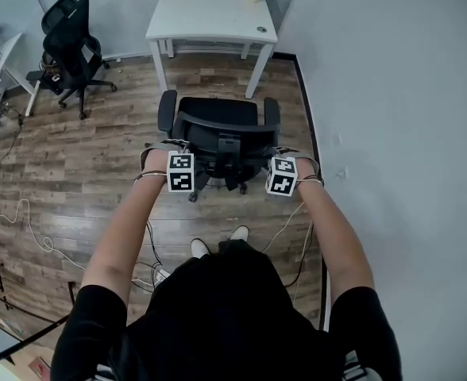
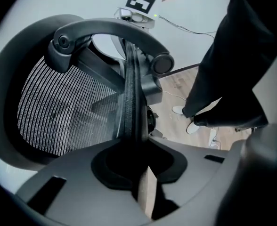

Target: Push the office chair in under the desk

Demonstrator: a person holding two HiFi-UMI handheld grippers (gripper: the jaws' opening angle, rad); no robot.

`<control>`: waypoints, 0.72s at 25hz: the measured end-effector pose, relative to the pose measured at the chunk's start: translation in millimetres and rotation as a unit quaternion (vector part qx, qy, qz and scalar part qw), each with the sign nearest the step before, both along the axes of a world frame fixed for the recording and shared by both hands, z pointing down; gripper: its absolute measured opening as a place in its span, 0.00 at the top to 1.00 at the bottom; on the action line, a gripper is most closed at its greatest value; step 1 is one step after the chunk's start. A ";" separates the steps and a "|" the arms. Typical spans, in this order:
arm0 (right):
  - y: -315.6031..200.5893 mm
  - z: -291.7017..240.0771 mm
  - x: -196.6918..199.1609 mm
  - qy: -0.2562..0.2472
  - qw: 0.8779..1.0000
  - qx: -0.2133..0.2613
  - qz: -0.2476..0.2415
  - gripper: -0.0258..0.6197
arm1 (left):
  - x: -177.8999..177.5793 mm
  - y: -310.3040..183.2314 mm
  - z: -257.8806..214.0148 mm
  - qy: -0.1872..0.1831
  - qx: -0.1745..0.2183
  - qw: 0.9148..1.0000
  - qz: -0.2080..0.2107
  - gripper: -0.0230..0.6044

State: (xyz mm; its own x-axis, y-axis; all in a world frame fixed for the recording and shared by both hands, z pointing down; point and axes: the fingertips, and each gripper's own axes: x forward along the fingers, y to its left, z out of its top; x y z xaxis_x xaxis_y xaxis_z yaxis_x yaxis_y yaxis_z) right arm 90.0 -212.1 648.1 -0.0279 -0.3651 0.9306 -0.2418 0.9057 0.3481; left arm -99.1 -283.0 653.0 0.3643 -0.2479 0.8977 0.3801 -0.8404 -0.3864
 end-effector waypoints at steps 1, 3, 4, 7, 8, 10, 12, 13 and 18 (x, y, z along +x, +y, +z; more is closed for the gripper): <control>-2.9 1.6 0.7 0.000 1.000 0.000 0.000 0.81 | 0.8 -2.6 0.9 0.001 0.000 1.000 0.000 0.86; -5.1 6.1 0.9 0.001 1.000 0.004 -0.003 0.81 | 0.9 -3.1 4.6 0.002 0.002 1.000 -0.001 0.86; -5.6 7.1 0.0 0.001 1.000 0.008 -0.005 0.81 | 0.2 -2.4 6.2 0.002 0.004 1.000 -0.001 0.86; -11.9 7.1 0.7 -0.001 1.000 0.014 -0.006 0.81 | 2.5 -8.2 8.0 0.003 0.010 1.000 -0.002 0.86; -19.3 7.4 4.4 -0.001 1.000 0.012 -0.005 0.81 | 6.4 -15.4 8.1 0.004 0.010 1.000 -0.002 0.86; -39.8 7.1 11.4 0.000 1.000 0.006 -0.004 0.81 | 13.1 -35.2 7.7 0.004 0.007 1.000 -0.001 0.86; -58.8 5.6 12.4 -0.002 1.000 -0.002 -0.002 0.81 | 14.5 -54.1 6.1 0.004 0.005 1.000 0.001 0.86; -65.7 4.9 11.7 -0.004 1.000 -0.005 0.000 0.81 | 14.2 -61.7 5.1 0.003 0.006 1.000 0.002 0.86; -24.5 24.9 1.0 -0.004 1.000 0.004 0.009 0.81 | 4.7 -25.6 22.8 0.003 0.024 1.000 0.012 0.86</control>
State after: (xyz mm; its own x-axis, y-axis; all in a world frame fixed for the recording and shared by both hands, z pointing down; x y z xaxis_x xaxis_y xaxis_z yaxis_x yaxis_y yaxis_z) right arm 91.0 -236.6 673.0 -0.0293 -0.3737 0.9271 -0.2616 0.8980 0.3537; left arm -94.3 -308.6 675.9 0.3751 -0.2816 0.8832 0.3971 -0.8121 -0.4276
